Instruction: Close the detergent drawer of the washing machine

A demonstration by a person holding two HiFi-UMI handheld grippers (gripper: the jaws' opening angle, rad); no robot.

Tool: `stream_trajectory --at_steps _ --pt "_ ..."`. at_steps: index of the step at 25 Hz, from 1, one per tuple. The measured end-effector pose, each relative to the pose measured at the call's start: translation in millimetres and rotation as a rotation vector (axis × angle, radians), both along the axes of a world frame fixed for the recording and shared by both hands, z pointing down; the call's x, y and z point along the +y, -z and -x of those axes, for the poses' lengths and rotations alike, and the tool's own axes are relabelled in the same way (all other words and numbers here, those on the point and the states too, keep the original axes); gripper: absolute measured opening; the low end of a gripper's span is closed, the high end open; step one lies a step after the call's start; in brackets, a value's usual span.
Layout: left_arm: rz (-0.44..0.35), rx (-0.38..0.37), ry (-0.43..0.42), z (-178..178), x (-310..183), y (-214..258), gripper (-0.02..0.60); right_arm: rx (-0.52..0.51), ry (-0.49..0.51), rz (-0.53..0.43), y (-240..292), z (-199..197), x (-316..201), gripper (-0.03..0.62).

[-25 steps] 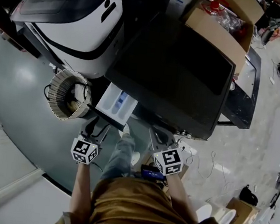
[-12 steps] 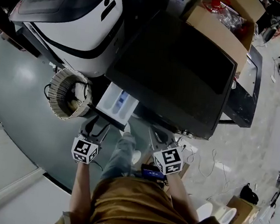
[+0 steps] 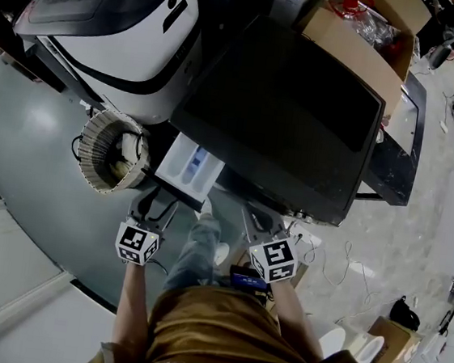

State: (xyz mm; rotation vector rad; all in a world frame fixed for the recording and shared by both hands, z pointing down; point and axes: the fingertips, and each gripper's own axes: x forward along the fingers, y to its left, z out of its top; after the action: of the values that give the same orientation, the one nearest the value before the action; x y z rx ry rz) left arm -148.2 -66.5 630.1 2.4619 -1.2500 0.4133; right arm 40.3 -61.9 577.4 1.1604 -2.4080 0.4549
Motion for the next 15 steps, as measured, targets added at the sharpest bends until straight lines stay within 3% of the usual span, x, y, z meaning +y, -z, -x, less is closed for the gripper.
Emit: stream_trajectory --at_steps 15 --pt "0.014 -0.004 0.0 -0.9 -2.4 -0.1 0.253 -0.012 -0.014 0.005 -2.7 -5.4 -4.9 0.012"
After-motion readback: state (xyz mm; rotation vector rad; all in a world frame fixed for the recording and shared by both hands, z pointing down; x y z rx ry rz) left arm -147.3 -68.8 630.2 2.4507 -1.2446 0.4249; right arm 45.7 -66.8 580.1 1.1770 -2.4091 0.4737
